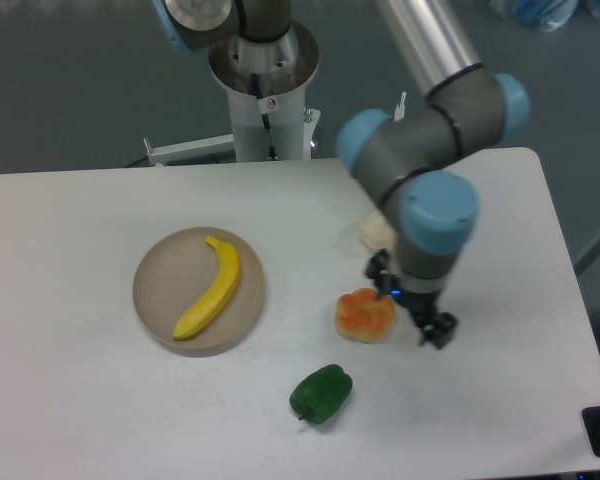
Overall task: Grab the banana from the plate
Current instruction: 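Move the gripper from beside the orange roll over the banana on the plate, then lower the open gripper onto the yellow banana and close on it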
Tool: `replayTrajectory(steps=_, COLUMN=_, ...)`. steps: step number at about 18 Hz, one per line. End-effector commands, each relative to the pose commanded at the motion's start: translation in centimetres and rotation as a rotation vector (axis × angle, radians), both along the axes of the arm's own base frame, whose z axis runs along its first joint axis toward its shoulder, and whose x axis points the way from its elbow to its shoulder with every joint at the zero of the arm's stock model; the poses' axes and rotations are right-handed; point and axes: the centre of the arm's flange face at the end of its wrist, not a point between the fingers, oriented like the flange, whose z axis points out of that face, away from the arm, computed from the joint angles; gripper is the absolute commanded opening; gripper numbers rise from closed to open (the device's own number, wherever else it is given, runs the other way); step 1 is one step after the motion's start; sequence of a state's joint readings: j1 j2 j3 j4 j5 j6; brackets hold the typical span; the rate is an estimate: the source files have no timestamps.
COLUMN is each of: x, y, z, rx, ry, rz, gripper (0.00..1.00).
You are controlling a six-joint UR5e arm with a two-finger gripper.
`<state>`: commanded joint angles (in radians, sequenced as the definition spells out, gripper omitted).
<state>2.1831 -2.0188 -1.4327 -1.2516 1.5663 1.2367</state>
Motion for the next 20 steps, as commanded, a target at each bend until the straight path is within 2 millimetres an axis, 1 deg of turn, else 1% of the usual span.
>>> replayTrajectory(steps=1, x=1.7, y=0.3, z=0.2, rx=0.005, ry=-0.010, rz=0.003, gripper=1.00)
replayTrajectory(steps=3, x=5.0, y=0.5, z=-0.7, rx=-0.007, ry=-0.030, rz=0.011, gripper=1.00)
replayTrajectory(steps=4, x=7.0, y=0.5, z=-1.5, rx=-0.020, ry=-0.041, rz=0.014, gripper=1.00)
replayTrajectory(steps=5, x=8.5, y=0.4, z=-2.3, rx=-0.036, ry=-0.044, rz=0.005, gripper=1.00)
replayTrajectory(steps=6, x=10.7, y=0.6, z=-3.3, rx=-0.048, ry=-0.043, rz=-0.004, gripper=1.00)
replayTrajectory(steps=7, x=12.1, y=0.7, z=-3.8, rx=-0.047, ry=-0.043, rz=0.009, gripper=1.00)
replayTrajectory(steps=8, x=13.0, y=0.6, z=-4.4, rx=-0.048, ry=-0.046, rz=0.054, gripper=1.00)
replayTrajectory(steps=10, x=13.8, y=0.5, z=-4.9, rx=-0.055, ry=-0.048, rz=0.102, gripper=1.00)
replayTrajectory(steps=11, x=14.5, y=0.3, z=-5.6, rx=-0.066, ry=-0.051, rz=0.116, gripper=1.00)
replayTrajectory(steps=12, x=14.7, y=0.1, z=-5.9, rx=-0.072, ry=-0.051, rz=0.123, gripper=1.00)
replayTrajectory(steps=15, x=14.9, y=0.1, z=-6.0, rx=-0.075, ry=-0.050, rz=0.168, gripper=1.00)
replayTrajectory(steps=17, x=15.7, y=0.2, z=-6.2, rx=-0.077, ry=-0.047, rz=0.211, gripper=1.00)
replayTrajectory(steps=20, x=16.1, y=-0.8, z=-8.0, rx=-0.064, ry=-0.039, rz=0.226, gripper=1.00)
